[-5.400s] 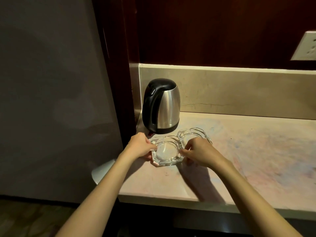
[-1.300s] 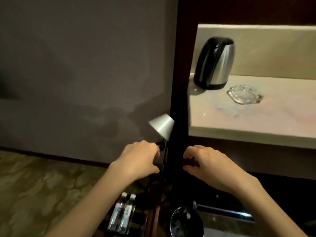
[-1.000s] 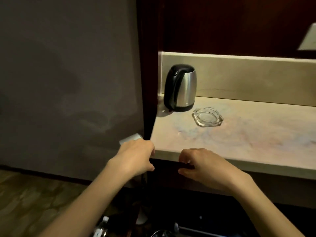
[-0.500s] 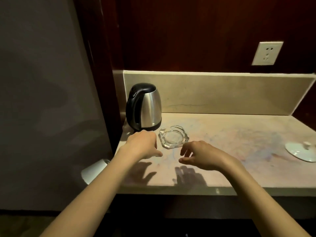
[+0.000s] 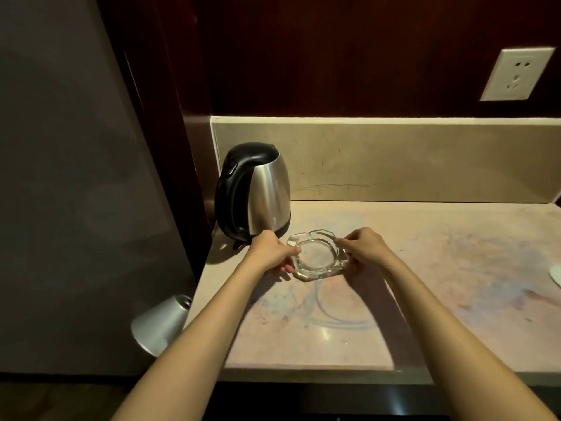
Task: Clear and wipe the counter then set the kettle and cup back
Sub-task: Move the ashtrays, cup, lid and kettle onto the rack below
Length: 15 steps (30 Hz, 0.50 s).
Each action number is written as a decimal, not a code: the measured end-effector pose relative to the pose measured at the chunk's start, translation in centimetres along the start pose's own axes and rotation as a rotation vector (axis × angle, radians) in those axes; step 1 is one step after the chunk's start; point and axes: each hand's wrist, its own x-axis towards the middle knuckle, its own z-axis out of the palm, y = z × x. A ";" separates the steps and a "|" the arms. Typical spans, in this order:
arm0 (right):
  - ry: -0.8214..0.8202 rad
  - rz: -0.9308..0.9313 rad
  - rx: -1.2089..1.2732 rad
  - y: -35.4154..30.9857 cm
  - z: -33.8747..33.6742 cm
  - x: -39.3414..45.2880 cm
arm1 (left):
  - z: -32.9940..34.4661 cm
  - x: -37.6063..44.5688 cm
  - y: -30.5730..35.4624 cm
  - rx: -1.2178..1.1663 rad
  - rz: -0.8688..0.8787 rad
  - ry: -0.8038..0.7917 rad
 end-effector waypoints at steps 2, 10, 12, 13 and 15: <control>-0.003 -0.003 -0.006 0.0 0.5 0.2 | 0.0 0.5 -0.4 -0.002 0.008 0.009; -0.036 -0.071 0.310 0.2 -0.1 -1.8 | -1.4 -0.6 -0.8 -0.054 0.141 -0.029; -0.058 -0.133 0.324 -0.3 -0.6 -3.4 | -2.2 -1.3 -0.9 -0.007 0.193 -0.037; -0.071 -0.154 0.332 -0.7 -0.8 -4.1 | -2.6 -1.7 -1.0 0.010 0.217 -0.035; -0.107 -0.169 0.369 -1.3 -0.9 -5.8 | -3.4 -3.0 -1.2 -0.017 0.243 -0.053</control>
